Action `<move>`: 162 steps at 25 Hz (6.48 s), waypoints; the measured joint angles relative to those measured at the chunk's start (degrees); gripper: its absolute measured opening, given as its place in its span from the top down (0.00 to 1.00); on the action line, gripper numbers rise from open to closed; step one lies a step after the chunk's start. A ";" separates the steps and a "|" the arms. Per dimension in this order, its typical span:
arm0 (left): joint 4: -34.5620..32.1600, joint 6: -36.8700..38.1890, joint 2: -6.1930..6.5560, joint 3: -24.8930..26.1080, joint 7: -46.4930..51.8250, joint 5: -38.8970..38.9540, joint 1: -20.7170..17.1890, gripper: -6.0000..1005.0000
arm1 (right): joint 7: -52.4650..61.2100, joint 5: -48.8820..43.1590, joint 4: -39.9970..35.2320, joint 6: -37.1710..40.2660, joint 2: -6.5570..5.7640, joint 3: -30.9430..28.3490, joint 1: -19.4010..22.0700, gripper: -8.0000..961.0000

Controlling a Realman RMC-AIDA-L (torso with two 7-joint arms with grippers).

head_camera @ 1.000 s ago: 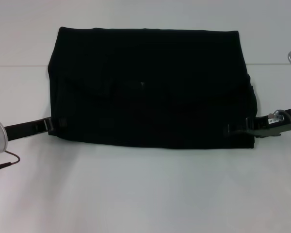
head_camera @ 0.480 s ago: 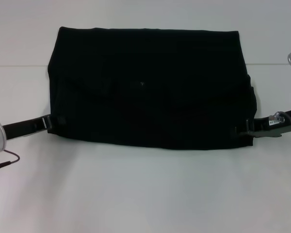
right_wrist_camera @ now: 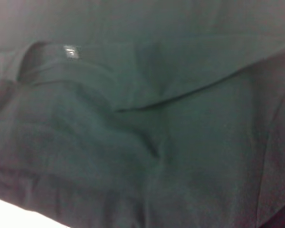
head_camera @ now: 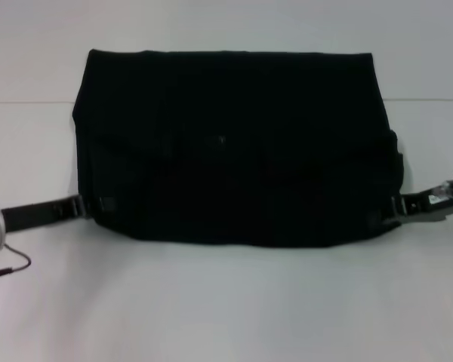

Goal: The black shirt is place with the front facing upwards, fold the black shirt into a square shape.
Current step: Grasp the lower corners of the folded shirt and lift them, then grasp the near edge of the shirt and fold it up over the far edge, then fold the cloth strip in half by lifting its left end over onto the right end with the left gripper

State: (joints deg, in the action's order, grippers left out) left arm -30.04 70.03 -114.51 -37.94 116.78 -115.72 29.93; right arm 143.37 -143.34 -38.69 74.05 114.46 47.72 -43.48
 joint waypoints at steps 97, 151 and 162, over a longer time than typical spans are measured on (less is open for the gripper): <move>16.24 -27.84 -9.51 24.93 -53.69 34.81 12.86 0.32 | -76.41 65.44 30.78 -37.08 5.76 -23.88 -3.78 0.30; -2.42 5.68 1.63 3.39 21.08 4.84 -9.70 0.32 | -87.69 47.58 21.66 -5.39 5.87 6.70 9.73 0.04; 1.30 -1.69 1.76 3.84 24.20 2.33 -7.07 0.32 | -87.78 47.53 21.82 -5.43 5.86 7.19 9.81 0.05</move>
State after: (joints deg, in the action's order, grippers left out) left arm -28.74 68.34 -112.75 -34.10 140.98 -113.40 22.86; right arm 55.60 -95.80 -16.87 68.62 120.31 54.91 -33.67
